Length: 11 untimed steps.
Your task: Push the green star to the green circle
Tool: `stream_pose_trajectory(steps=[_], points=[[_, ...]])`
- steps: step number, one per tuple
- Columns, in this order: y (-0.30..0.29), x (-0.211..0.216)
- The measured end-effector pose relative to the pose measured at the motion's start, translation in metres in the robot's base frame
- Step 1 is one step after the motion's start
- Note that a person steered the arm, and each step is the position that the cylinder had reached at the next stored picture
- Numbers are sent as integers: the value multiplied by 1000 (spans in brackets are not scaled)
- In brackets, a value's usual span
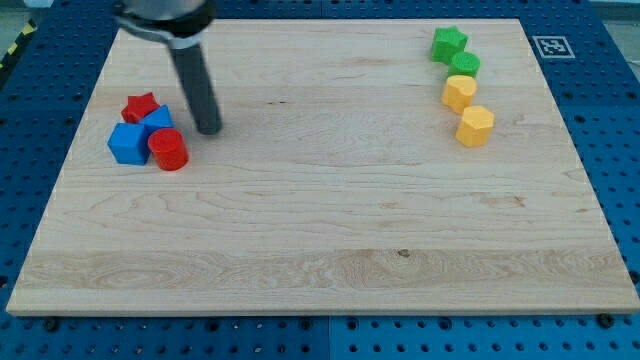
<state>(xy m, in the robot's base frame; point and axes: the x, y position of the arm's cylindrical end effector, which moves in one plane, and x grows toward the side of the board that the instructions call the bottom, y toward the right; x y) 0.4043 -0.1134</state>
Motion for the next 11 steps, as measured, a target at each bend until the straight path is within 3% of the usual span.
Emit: stream_pose_trajectory(steps=[1, 2, 4, 5, 7, 9, 11], points=[[97, -19], [158, -53], [201, -157], [286, -209], [312, -212], [310, -163], [283, -152]])
